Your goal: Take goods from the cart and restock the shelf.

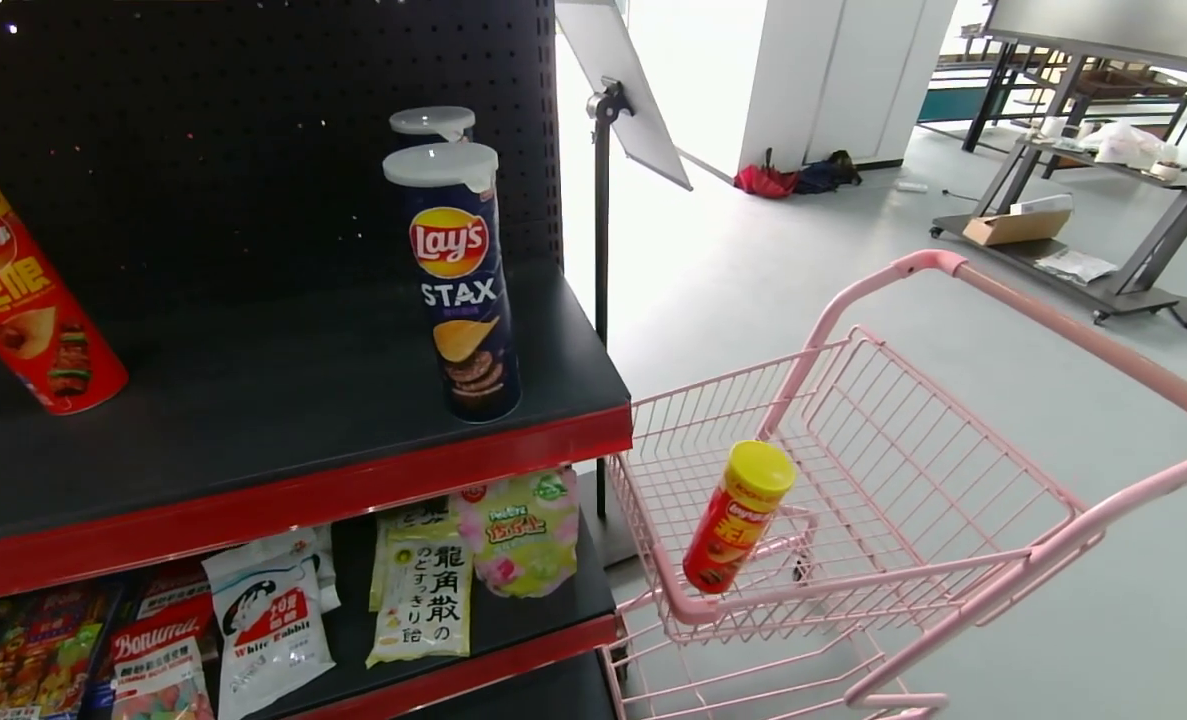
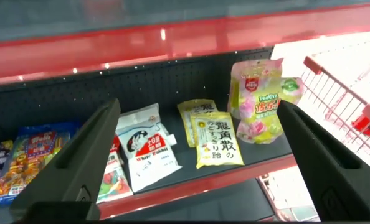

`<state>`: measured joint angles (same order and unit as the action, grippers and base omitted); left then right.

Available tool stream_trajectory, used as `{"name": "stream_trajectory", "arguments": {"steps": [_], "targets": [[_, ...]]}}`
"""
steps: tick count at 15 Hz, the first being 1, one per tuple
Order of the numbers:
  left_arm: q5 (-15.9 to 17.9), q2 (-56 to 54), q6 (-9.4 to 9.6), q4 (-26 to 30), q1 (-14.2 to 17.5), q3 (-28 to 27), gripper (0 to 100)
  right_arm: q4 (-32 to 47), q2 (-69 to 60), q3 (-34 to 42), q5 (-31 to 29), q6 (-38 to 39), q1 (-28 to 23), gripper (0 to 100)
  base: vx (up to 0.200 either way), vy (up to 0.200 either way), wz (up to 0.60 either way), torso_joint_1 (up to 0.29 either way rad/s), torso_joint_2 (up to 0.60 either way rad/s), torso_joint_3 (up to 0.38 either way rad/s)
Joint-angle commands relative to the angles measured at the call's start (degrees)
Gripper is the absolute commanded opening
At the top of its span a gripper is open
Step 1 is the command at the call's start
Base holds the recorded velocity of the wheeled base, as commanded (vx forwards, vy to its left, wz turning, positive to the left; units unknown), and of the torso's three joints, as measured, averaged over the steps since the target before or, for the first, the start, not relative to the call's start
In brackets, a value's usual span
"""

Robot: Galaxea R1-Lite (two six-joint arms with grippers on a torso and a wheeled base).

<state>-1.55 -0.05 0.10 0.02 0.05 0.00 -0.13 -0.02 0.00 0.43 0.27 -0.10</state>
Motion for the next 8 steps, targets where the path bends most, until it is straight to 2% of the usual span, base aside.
{"name": "stream_trajectory", "arguments": {"steps": [1, 2, 4, 8], "targets": [[-0.03, 0.05, -0.01, -0.02, 0.04, 0.0, 100, -0.04, 0.02, 0.0, 0.01, -0.09, 0.01, 100, 0.0, 0.0, 0.0, -0.198, 0.55, 0.354], [-0.03, 0.05, -0.01, -0.02, 0.04, 0.0, 100, -0.04, 0.02, 0.0, 0.01, 0.0, -0.08, 100, 0.0, 0.0, 0.0, -0.178, 0.52, 0.325], [-0.03, 0.05, -0.01, -0.02, 0.04, 0.0, 100, -0.04, 0.02, 0.0, 0.01, -0.09, 0.01, 100, 0.0, 0.0, 0.0, -0.076, 0.22, 0.154], [-0.03, 0.05, -0.01, -0.02, 0.04, 0.0, 100, 0.05, 1.87, -0.09, 0.01, -0.44, -0.43, 100, 0.0, 0.0, 0.0, -0.012, 0.04, 0.024]]}}
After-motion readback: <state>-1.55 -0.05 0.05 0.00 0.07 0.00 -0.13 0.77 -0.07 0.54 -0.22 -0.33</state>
